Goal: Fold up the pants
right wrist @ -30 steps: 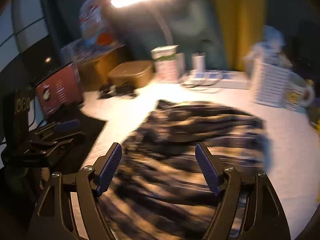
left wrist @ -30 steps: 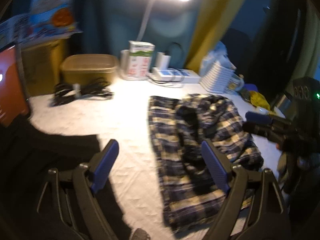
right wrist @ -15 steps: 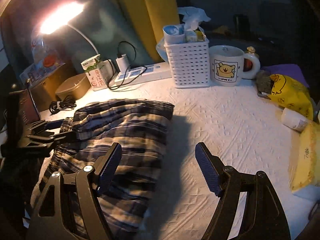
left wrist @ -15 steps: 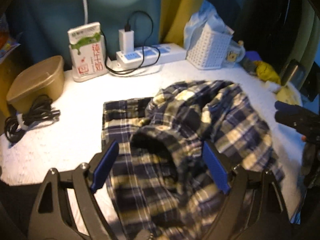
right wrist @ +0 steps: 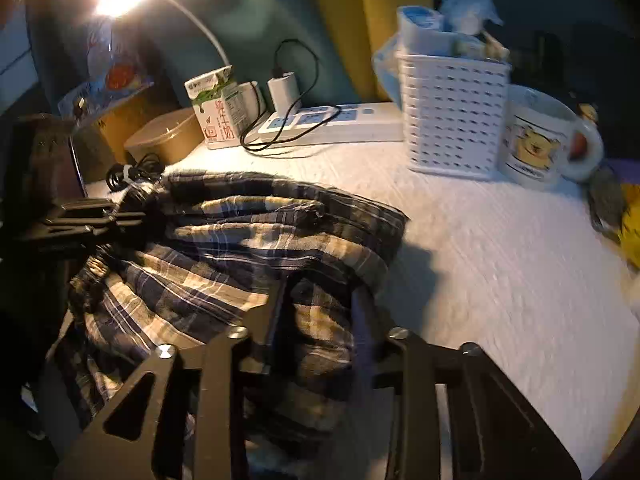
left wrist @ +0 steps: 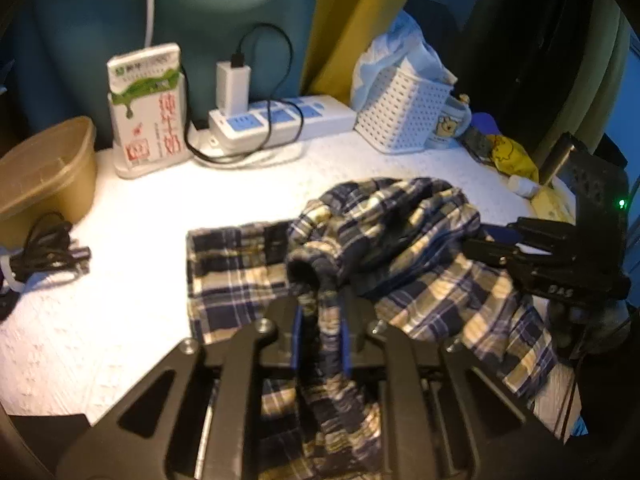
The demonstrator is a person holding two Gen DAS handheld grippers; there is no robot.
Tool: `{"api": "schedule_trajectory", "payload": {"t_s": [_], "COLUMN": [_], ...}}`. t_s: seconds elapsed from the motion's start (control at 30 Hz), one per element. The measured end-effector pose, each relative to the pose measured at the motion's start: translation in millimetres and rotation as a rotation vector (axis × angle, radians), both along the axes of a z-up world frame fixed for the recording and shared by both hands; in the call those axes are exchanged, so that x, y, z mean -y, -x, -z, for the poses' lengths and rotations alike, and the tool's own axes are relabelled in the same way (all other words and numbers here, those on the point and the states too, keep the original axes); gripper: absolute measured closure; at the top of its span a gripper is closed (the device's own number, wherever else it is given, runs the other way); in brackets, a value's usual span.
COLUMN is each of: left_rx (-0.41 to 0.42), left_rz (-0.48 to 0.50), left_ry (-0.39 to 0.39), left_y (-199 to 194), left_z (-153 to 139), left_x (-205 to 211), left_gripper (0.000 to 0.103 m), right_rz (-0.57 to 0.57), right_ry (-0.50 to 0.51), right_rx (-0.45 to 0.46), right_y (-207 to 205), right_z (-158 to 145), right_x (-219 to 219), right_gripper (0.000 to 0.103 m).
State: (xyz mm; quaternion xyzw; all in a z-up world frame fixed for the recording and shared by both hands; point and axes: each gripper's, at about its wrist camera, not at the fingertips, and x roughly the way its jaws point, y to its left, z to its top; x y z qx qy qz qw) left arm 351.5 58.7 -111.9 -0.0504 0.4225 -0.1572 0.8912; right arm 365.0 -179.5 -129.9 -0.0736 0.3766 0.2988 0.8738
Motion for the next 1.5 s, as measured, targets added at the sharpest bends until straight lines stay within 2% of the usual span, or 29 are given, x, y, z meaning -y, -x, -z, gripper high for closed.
{"api": "schedule_trajectory", "payload": {"t_s": [0.17,0.33,0.4,0.53,0.6,0.67,0.73,0.83,0.9,0.93,0.97,1.03,1.17,1.3,1.37,1.43,1.5], "left_rx": [0.016,-0.086,-0.095,-0.026,-0.005,-0.004,-0.040,-0.065,-0.116,-0.128,-0.130,-0.136,-0.079,0.023,0.065,0.091,0.094], "left_rz": [-0.034,-0.115,-0.129,-0.120,-0.122,-0.133,-0.141,-0.122,-0.121,-0.133,-0.147,-0.148,-0.154,-0.137,-0.137,-0.141,-0.097], "left_ry": [0.034,0.098,0.141,0.133,0.123,0.092,0.086,0.070,0.072,0.076,0.081,0.090,0.127,0.085,0.090,0.089,0.111], "left_y": [-5.1,-31.7,-30.5,-7.9,-2.0,-4.5,-15.0,-31.0,-46.5,-49.4,-50.8,-48.5,-27.8,-4.3,2.5,3.8,4.8], "left_z": [-12.0,17.0,20.6,-0.2,-8.1,-10.0,-4.8,5.3,22.2,26.7,28.7,25.4,0.0,-37.0,-50.8,-60.5,-62.5], "left_x": [-17.8,-49.1,-55.6,-55.0,-56.4,-59.6,-63.1,-69.8,-78.0,-81.3,-84.5,-89.3,-98.0,-90.2,-88.3,-83.9,-75.6], "left_gripper": [0.089,0.087,0.087,0.087,0.087,0.087,0.086,0.081,0.071,0.058,0.050,0.047,0.044,0.044,0.044,0.044,0.044], "right_rz": [-0.024,-0.058,-0.061,-0.072,-0.082,-0.085,-0.096,-0.127,-0.137,-0.139,-0.142,-0.144,-0.151,-0.166,-0.181,-0.210,-0.226], "right_ry": [0.033,0.096,0.122,0.119,0.127,0.131,0.147,0.162,0.157,0.157,0.156,0.157,0.144,0.083,0.049,0.074,0.116], "right_rx": [0.015,-0.024,-0.015,0.010,0.033,0.061,0.088,0.092,0.035,0.011,-0.007,-0.007,0.004,0.067,0.085,0.096,0.060], "right_y": [-13.7,-33.0,-33.6,-26.0,-24.3,-28.0,-30.5,-40.9,-55.8,-61.2,-66.0,-65.0,-53.4,-38.7,-37.6,-38.9,-47.5], "right_z": [-8.1,1.7,1.1,-10.2,-16.9,-22.0,-24.1,-18.7,-6.1,0.4,6.4,5.9,-14.2,-48.0,-58.0,-58.1,-46.0], "right_x": [-21.2,-40.1,-46.4,-46.3,-48.9,-53.5,-58.9,-66.6,-68.3,-68.7,-69.2,-69.2,-63.7,-52.1,-49.2,-54.1,-63.0], "right_gripper": [0.079,0.078,0.078,0.078,0.075,0.074,0.074,0.074,0.074,0.074,0.074,0.074,0.074,0.074,0.074,0.075,0.081]}}
